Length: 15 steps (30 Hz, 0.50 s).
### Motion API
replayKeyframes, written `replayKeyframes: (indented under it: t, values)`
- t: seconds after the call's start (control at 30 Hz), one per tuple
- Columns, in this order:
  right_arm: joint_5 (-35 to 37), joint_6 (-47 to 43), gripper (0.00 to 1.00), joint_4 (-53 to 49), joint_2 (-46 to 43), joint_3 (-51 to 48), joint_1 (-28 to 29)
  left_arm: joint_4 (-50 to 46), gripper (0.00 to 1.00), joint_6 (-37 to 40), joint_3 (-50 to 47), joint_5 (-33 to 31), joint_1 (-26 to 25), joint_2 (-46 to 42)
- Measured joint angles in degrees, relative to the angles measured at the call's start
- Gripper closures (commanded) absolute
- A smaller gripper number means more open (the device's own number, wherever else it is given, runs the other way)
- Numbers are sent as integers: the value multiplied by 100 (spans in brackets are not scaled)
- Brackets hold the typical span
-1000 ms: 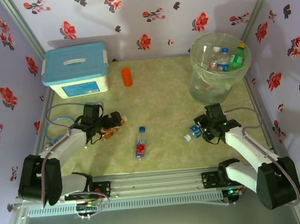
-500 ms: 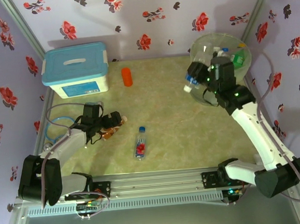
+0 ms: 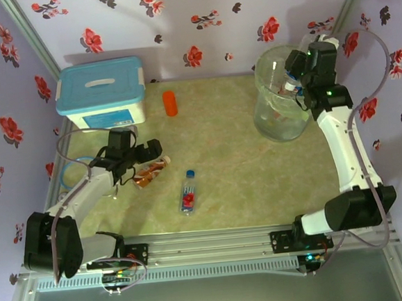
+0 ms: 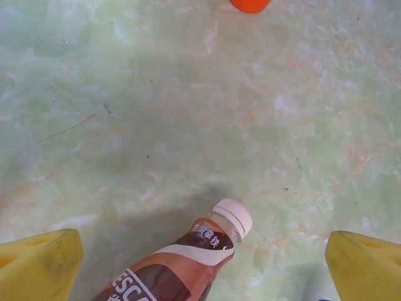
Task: Put the plastic bottles in the bin
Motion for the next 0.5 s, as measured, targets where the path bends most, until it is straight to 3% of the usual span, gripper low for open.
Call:
replayKeyframes:
  t: [0.2, 0.5]
  values:
    - [212, -387, 57, -304, 376, 385, -404, -85, 0, 0, 0, 0, 0, -22]
    - [-658, 85, 57, -828, 710, 446, -957, -181, 0, 2, 13, -2, 0, -17]
